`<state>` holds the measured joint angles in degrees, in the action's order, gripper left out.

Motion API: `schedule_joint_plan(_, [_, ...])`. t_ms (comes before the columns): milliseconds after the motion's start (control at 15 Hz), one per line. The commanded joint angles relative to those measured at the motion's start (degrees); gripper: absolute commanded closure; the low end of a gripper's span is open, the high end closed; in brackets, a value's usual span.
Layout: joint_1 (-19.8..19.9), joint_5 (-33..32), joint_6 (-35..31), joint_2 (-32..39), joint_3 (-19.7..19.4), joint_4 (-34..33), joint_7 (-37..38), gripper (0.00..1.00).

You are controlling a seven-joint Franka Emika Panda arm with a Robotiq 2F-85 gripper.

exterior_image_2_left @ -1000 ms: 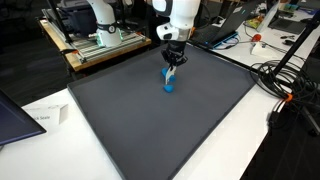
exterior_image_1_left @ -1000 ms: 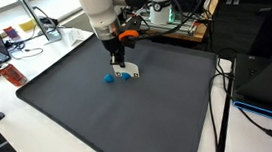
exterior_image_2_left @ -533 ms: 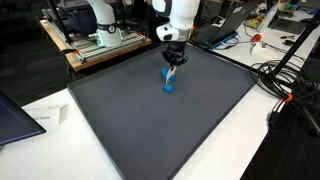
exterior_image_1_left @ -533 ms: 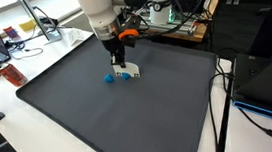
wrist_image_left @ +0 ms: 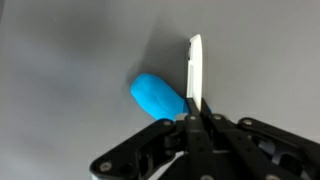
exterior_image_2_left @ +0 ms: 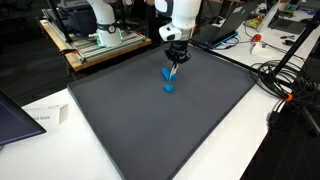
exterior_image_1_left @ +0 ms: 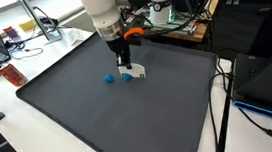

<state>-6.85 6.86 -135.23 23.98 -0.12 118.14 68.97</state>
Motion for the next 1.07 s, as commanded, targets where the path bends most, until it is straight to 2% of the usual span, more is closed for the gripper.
schedule_joint_plan(0, [-0.4, 3.8, -0.4, 1.6, 2.2, -0.1, -1.6, 0.99])
schedule_joint_plan(533, [-2.4, 2.6, -0.8, 1.3, 2.6, 0.1, 0.9, 0.99])
schedule_joint_plan(1000, [-3.3, 2.4, 0.2, -3.0, 2.6, 2.7, 3.7, 0.99])
